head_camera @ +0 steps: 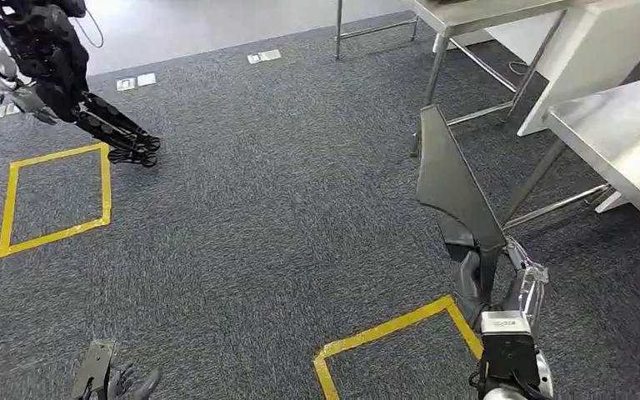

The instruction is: Take the parts from the cabinet and place them on the table.

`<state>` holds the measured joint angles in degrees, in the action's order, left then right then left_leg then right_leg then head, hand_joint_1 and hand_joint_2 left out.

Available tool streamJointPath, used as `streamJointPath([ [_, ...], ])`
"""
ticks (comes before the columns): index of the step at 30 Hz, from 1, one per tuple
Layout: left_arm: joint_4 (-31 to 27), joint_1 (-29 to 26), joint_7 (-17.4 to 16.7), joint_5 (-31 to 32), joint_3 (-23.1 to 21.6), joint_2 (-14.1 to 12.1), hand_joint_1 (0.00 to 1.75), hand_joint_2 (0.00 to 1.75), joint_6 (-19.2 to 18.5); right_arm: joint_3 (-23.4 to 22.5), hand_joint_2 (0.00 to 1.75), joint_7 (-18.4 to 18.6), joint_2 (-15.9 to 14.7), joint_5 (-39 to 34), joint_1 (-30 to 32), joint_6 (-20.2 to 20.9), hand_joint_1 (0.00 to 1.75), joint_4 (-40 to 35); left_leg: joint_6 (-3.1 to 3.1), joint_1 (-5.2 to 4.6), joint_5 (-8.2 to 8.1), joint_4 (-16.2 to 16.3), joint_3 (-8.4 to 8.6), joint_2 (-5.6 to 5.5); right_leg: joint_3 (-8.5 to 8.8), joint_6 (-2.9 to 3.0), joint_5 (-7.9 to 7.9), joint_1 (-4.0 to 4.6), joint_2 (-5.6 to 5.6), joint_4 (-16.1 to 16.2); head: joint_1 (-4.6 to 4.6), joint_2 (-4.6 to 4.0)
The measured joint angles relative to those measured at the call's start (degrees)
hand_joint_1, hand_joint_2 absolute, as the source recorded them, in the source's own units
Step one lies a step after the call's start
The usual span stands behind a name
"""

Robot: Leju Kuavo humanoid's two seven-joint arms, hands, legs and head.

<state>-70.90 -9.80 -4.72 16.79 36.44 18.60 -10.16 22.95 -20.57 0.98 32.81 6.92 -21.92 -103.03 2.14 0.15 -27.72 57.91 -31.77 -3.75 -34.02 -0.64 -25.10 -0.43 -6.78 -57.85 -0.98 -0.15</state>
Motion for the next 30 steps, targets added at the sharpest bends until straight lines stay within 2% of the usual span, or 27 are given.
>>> streamJointPath([
  [2, 0.1, 0.4, 0.1, 0.0, 0.1, 0.0, 0.00, 1.75, 0.0, -0.1, 1.75, 0.0, 0.0, 0.1, 0.3, -0.1, 1.75, 0.0, 0.28, -0.18, 0.32, -0.5, 0.20, 1.02, -0.30, -0.61, 0.39, -0.22, -1.13, 0.5, 0.02, 0.00],
  [3, 0.2, 0.6, 0.1, 0.0, 0.1, 0.0, 0.00, 1.75, 0.0, 0.0, 1.75, 0.0, 0.0, 0.1, 0.3, -0.1, 1.75, -0.1, 0.47, 0.56, 1.04, -1.6, 0.57, 1.97, -0.75, -0.61, 0.06, 0.14, 0.02, -0.3, 0.11, 0.00],
  [4, 0.2, 0.7, 0.2, 0.1, 0.2, 0.0, 0.00, 1.75, -0.1, -0.1, 1.75, 0.0, 0.0, 0.1, 0.3, -0.1, 1.75, -0.1, 0.58, 0.31, 1.20, -2.0, 0.87, 2.40, -1.81, -0.59, -1.10, 0.30, 3.29, -1.9, 0.09, 0.00],
  [5, 0.2, 0.7, 0.2, 0.1, 0.3, 0.0, 0.00, 1.75, -0.1, 0.0, 1.75, 0.0, 0.0, 0.1, 0.1, -0.1, 1.75, -0.1, 0.71, 0.29, 1.27, -2.1, 0.88, 3.18, -3.53, -0.42, -2.95, 0.24, 4.88, -5.4, 0.51, 0.00],
  [7, 0.5, 0.6, 0.2, 0.3, 0.4, 0.0, 0.00, 1.75, -0.2, 0.0, 1.75, 0.0, 0.0, 0.2, 0.3, -0.2, 1.75, -0.1, 0.70, 0.20, 1.23, -2.0, 0.75, 4.71, -7.81, -0.47, -6.51, -0.01, 5.82, -14.4, 0.48, 0.00],
  [8, 0.6, 0.6, 0.2, 0.4, 0.5, 0.0, 0.00, 1.75, -0.2, 0.0, 1.75, 0.0, 0.0, 0.3, 0.5, -0.2, 1.75, 0.0, 0.66, 0.22, 1.20, -2.0, 0.65, 5.48, -9.27, -0.92, -7.17, -0.28, 5.94, -17.4, 0.55, 0.00],
  [9, 0.7, 0.6, 0.2, 0.4, 0.5, 0.0, 0.00, 1.75, -0.2, 0.0, 1.75, 0.0, 0.0, 0.3, 0.5, -0.2, 1.75, 0.0, 0.57, 0.28, 1.15, -2.0, 0.65, 6.19, -9.09, -1.52, -6.75, -0.55, 6.10, -17.2, 0.50, 0.00],
  [10, 0.8, 0.7, 0.2, 0.5, 0.5, 0.0, 0.00, 1.75, -0.5, 0.0, 1.75, 0.0, -0.1, 0.3, 0.5, -0.2, 1.75, 0.0, 0.40, 0.37, 1.04, -2.0, 0.69, 6.87, -7.34, -2.33, -5.37, -0.89, 6.38, -14.2, 0.52, 0.00],
  [11, 0.9, 0.7, 0.2, 0.5, 0.5, 0.0, 0.00, 1.75, -0.5, 0.0, 1.75, -0.1, -0.1, 0.4, 0.5, -0.2, 1.75, 0.0, 0.15, 0.50, 0.88, -1.9, 0.82, 7.53, -4.45, -3.16, -3.39, -1.26, 7.04, -9.0, 0.57, 0.00],
  [12, 1.1, 0.7, 0.2, 0.5, 0.5, 0.0, 0.00, 1.75, -0.5, 0.0, 1.75, -0.1, -0.1, 0.4, 0.5, -0.2, 1.75, 0.0, -0.22, 0.64, 0.64, -1.7, 0.98, 8.05, -1.37, -3.86, -1.61, -1.65, 8.76, -3.4, 0.50, 0.00],
  [13, 1.1, 0.7, 0.2, 0.5, 0.6, 0.0, 0.00, 1.75, -0.5, 0.0, 1.75, -0.2, -0.1, 0.5, 0.4, -0.2, 1.75, 0.0, -0.79, 0.45, 0.29, -1.4, 1.08, 8.64, 0.31, -3.89, -1.32, -1.71, 11.50, 0.4, 0.65, 0.00],
  [14, 1.2, 0.7, 0.2, 0.5, 0.7, 0.0, 0.00, 1.75, -0.5, 0.0, 1.75, -0.2, 0.0, 0.5, 0.5, -0.2, 1.75, -0.1, -1.28, 0.11, -0.05, -1.2, 1.02, 8.98, 0.87, -3.31, -0.95, -0.93, 10.78, 0.3, 0.68, 0.00],
  [15, 1.2, 0.7, 0.2, 0.5, 0.7, 0.0, 0.00, 1.75, -0.5, 0.0, 1.75, -0.4, 0.0, 0.5, 0.5, -0.2, 1.75, -0.1, -1.41, 0.04, -0.04, -1.2, 1.22, 9.35, 0.49, -2.63, -0.84, -0.99, 9.95, 0.1, 0.45, 0.00],
  [17, 1.2, 0.9, 0.2, 0.5, 0.7, 0.0, 0.00, 1.75, -0.5, -0.1, 1.75, -0.4, -0.1, 0.5, 0.6, -0.2, 1.75, -0.1, -1.76, 0.29, 0.01, -1.4, 1.56, 10.42, 0.10, -2.11, -0.84, -0.73, 8.76, -0.1, 0.42, 0.00],
  [18, 1.2, 0.9, 0.2, 0.5, 0.6, 0.0, 0.00, 1.75, -0.5, -0.1, 1.75, -0.5, -0.1, 0.5, 0.5, -0.2, 1.75, -0.1, -2.29, 0.62, -0.45, -1.3, 1.47, 10.56, 0.46, -1.43, -0.62, -1.39, 8.05, 0.1, 0.37, 0.00],
  [19, 1.2, 1.0, 0.3, 0.5, 0.6, -0.1, 0.00, 1.75, -0.5, -0.1, 1.75, -0.5, 0.0, 0.5, 0.6, -0.2, 1.75, -0.1, -2.54, 0.93, -1.75, 0.0, 1.19, 7.84, 0.46, -1.24, -0.56, -1.40, 7.50, 0.2, 0.26, 0.00],
  [20, 1.2, 1.0, 0.3, 0.5, 0.6, -0.1, 0.00, 1.75, -0.5, -0.2, 1.75, -0.5, 0.0, 0.5, 0.5, -0.2, 1.75, -0.1, -2.45, 0.99, -4.19, 3.7, -0.39, 5.49, 0.44, -0.37, -0.53, -1.31, 7.04, 0.2, 0.22, 0.00],
  [21, 1.3, 0.9, 0.3, 0.5, 0.6, -0.1, 0.00, 1.75, -0.5, -0.1, 1.75, -0.5, 0.0, 0.5, 0.5, -0.2, 1.75, -0.1, -2.44, 0.97, -6.74, 8.8, -2.77, 4.32, 0.38, -0.08, -0.54, -1.13, 6.48, 0.2, 0.04, 0.00],
  [22, 1.4, 0.7, 0.3, 0.5, 0.7, -0.1, 0.00, 1.75, -0.5, 0.0, 1.75, -0.5, 0.1, 0.5, 0.5, -0.2, 1.75, -0.1, -2.41, 0.97, -8.65, 13.6, -5.17, 3.90, 0.32, 0.08, -0.51, -0.87, 5.78, 0.2, 0.07, 0.00],
  [23, 1.4, 0.7, 0.3, 0.6, 0.7, -0.1, 0.00, 1.75, -0.5, -0.1, 1.75, -0.5, 0.1, 0.5, 0.6, -0.2, 1.75, -0.1, -2.26, 0.96, -9.53, 17.0, -7.01, 3.78, 0.29, 0.09, -0.50, -0.62, 5.07, 0.1, 0.05, 0.00],
  [24, 1.6, 0.7, 0.3, 0.6, 0.8, -0.1, 0.00, 1.75, -0.5, -0.1, 1.75, -0.5, 0.0, 0.5, 0.6, -0.2, 1.75, -0.1, -2.02, 0.96, -8.92, 17.8, -7.65, 3.74, 0.33, 0.21, -0.42, -0.42, 4.27, 0.1, 0.09, 0.00],
  [25, 1.6, 0.7, 0.3, 0.6, 0.8, -0.1, 0.00, 1.75, -0.5, -0.1, 1.75, -0.5, 0.0, 0.5, 0.6, -0.2, 1.75, -0.1, -1.65, 0.95, -6.94, 15.7, -6.95, 3.62, 0.39, 0.26, -0.40, -0.26, 3.48, 0.1, 0.07, 0.00],
  [26, 1.6, 0.7, 0.3, 0.6, 0.8, -0.1, 0.00, 1.75, -0.5, -0.1, 1.75, -0.5, 0.0, 0.5, 0.6, -0.2, 1.75, -0.1, -1.19, 0.90, -3.97, 11.1, -4.94, 3.27, 0.50, 0.25, -0.39, -0.18, 2.62, 0.1, 0.09, 0.00],
  [27, 1.6, 0.7, 0.3, 0.6, 0.8, -0.1, 0.00, 1.75, -0.5, -0.1, 1.75, -0.5, 0.0, 0.5, 0.6, -0.2, 1.75, -0.1, -0.71, 0.84, -1.21, 5.9, -2.48, 2.35, 0.60, 0.23, -0.38, -0.14, 1.89, 0.1, 0.07, 0.00],
  [28, 1.6, 0.7, 0.3, 0.6, 0.9, -0.1, 0.00, 1.75, -0.5, -0.1, 1.75, -0.5, 0.1, 0.5, 0.6, -0.2, 1.75, -0.1, -0.24, 0.80, 0.33, 1.3, -0.45, -0.48, 0.62, 0.20, -0.36, -0.33, 1.41, 0.1, 0.07, 0.00],
  [29, 1.6, 0.7, 0.3, 0.6, 0.9, -0.2, 0.00, 1.75, -0.5, -0.1, 1.75, -0.5, 0.1, 0.5, 0.5, -0.2, 1.75, -0.1, -0.06, 0.89, -0.33, 0.2, 0.11, -2.40, 0.34, 0.00, -0.25, 0.08, 0.84, 0.0, 0.22, 0.00],
  [30, 1.6, 0.7, 0.3, 0.6, 1.0, -0.2, 0.00, 1.75, -0.5, -0.1, 1.75, -0.5, 0.1, 0.6, 0.5, -0.2, 1.75, -0.1, -0.17, 0.53, -0.26, 0.0, 0.22, -1.55, 0.02, -0.24, -0.11, -0.39, 0.32, 0.0, 0.06, 0.00],
])
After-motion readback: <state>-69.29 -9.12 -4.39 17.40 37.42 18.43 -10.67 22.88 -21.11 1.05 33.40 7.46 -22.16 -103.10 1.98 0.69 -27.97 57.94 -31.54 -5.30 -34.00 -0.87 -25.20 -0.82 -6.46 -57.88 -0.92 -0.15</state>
